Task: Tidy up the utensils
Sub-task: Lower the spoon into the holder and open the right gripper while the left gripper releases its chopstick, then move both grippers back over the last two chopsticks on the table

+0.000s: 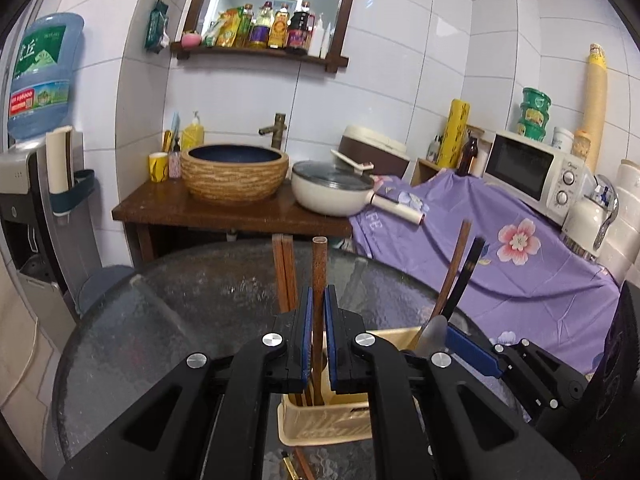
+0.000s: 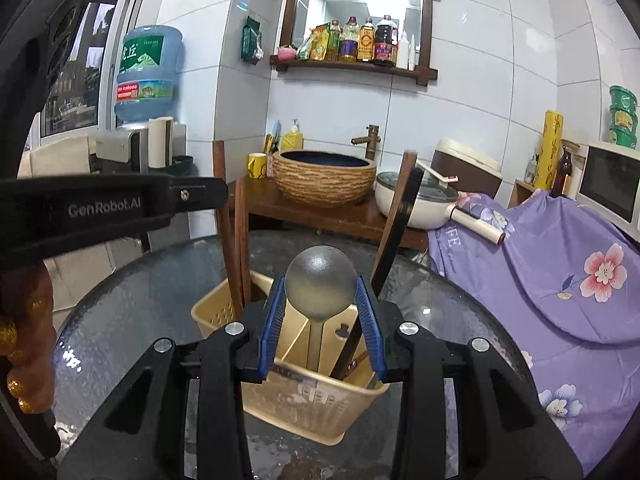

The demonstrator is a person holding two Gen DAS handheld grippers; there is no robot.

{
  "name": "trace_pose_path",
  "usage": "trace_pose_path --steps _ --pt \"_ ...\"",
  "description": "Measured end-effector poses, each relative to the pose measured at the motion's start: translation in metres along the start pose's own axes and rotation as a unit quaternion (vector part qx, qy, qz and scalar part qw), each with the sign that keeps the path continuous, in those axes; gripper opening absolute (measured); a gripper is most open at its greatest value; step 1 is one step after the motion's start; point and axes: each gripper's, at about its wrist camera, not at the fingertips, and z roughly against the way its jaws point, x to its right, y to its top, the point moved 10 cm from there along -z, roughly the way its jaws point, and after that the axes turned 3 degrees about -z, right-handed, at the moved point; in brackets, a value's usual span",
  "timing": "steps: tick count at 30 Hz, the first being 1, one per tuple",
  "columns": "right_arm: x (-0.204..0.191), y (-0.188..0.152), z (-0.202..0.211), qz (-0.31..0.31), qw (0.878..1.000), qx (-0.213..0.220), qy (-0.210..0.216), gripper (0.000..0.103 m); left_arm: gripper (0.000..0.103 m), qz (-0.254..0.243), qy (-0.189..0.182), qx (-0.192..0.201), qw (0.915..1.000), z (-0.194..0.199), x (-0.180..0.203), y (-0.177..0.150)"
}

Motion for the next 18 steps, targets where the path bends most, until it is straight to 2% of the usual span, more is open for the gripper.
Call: trace_pose_path --steps 6,11,14,15,16,18 --pt "0.007 -0.019 -0.014 -0.016 1.000 -0.022 -0.007 0.037 0.006 0.005 -0.003 -0.019 0.9998 -0.010 -0.001 -0.020" --pt "0.010 -0.021 -0.011 -0.019 1.000 -0.020 -0.006 0.038 0.006 0.006 -0.004 -0.010 0.9999 -0.002 -0.001 -0.019" --pt "0.009 -0.018 0.000 -0.020 1.000 -0.008 0.001 0.046 0.011 0.003 -0.008 -0.002 1.0000 0.011 0.000 -0.017" --pt "0.008 -0.017 0.008 -0.019 1.000 0.000 0.002 0.050 0.021 0.003 -0.007 0.005 1.0000 0.018 -0.001 -0.016" --pt "0.009 -0.016 0.014 -0.018 1.000 0.004 0.003 0.050 0.039 0.005 -0.006 0.010 0.9999 0.024 -0.003 -0.017" --pt "0.008 -0.017 0.026 -0.015 1.000 0.008 0.003 0.050 0.061 0.014 0.000 0.021 0.9997 0.039 -0.009 -0.019"
